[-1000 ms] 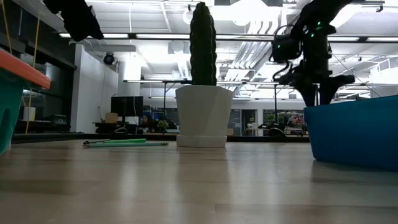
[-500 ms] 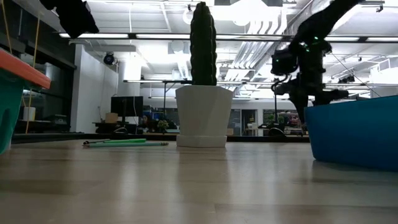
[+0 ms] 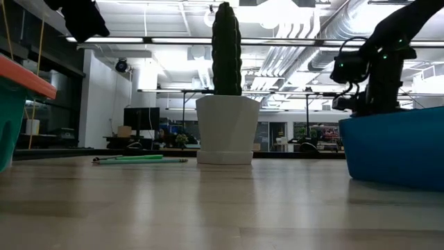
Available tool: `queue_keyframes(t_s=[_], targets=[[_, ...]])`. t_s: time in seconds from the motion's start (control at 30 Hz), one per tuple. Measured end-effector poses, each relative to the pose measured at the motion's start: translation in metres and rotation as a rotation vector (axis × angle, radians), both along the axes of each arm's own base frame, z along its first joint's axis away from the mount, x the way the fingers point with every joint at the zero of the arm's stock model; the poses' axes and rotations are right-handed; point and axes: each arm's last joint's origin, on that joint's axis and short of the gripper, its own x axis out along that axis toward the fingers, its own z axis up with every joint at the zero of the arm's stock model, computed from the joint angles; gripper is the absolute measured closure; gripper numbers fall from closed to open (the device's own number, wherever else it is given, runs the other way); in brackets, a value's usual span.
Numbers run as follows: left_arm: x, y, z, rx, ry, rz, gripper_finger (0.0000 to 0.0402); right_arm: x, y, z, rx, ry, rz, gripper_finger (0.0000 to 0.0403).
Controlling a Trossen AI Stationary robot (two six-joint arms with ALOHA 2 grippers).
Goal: Sort pens & pencils
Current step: Put the orange pencil into the green bin
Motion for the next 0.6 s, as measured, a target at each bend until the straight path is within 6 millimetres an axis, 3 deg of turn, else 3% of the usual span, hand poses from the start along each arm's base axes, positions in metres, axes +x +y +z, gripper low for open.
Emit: queue_keyframes(t_s=[0.17, 0.6], targets=[[0.000, 0.000, 0.000, 0.000, 0.001, 0.001, 0.0302, 0.006, -0.006, 0.004, -0.011, 0.007, 0.022, 0.0301], [0.000, 0.000, 0.000, -0.005, -0.002, 0.005, 0.0302, 0.028, -0.029, -0.016, 0.092, 0.104, 0.085, 0.0304]])
